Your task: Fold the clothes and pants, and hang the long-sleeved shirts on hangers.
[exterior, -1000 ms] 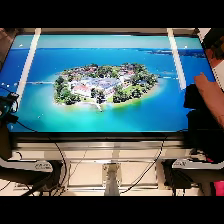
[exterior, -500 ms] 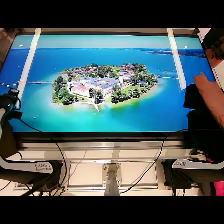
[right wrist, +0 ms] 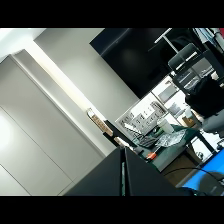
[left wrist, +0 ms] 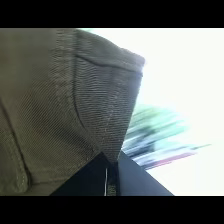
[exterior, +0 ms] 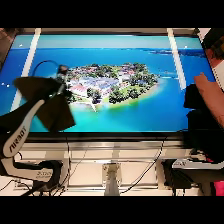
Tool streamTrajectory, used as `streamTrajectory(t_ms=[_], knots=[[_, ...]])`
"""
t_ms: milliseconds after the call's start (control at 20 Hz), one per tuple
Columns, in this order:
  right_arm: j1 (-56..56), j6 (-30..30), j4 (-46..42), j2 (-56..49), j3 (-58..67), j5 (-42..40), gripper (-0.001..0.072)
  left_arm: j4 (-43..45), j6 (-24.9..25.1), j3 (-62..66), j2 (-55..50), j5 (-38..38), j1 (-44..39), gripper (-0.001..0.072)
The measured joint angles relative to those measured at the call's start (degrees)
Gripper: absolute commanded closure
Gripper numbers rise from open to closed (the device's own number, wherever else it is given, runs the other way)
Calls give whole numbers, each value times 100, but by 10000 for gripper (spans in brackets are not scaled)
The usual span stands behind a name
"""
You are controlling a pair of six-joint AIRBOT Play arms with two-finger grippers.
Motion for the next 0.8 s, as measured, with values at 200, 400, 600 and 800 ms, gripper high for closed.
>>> streamTrajectory(t_ms=[200, 400, 600, 800], knots=[[0, 0, -2, 0, 0, 0, 699, -739, -330, 490, -7, 579, -1300, 670], [0, 2, 0, 0, 0, -212, 698, -951, -470, 636, -87, 833, -2221, 670], [2, 2, 2, 0, 0, -726, 698, -1019, -511, 675, -129, 925, -2691, 669], [7, 13, 22, 2, 0, -1279, 698, -1038, -531, 686, -140, 966, -2848, 667]])
